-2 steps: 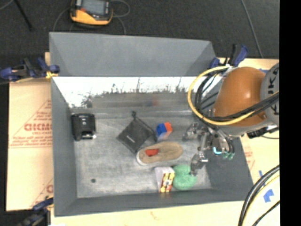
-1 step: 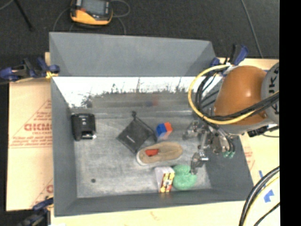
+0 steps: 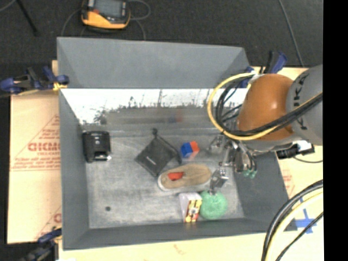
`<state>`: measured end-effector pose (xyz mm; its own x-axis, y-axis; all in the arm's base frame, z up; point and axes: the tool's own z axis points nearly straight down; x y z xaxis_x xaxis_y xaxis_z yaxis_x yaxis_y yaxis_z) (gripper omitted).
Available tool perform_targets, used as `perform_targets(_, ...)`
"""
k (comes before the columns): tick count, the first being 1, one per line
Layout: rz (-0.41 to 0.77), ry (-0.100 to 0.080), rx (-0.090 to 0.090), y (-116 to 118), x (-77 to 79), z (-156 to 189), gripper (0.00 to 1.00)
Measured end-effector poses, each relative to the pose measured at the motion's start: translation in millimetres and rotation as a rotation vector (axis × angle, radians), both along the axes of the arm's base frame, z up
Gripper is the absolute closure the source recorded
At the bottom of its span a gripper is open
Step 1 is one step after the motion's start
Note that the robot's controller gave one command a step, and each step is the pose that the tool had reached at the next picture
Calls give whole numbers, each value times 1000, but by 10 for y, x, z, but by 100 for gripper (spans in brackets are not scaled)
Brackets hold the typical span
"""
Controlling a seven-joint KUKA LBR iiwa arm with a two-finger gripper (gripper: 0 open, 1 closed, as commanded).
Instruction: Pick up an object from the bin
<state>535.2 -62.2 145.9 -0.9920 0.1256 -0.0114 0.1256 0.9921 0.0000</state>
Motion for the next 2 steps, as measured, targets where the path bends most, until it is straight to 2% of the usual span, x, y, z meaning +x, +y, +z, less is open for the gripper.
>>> perform_targets(1,-102,11,2,143,235,-257,0)
perform_targets(2,199,7,-1,334,540,-62,0)
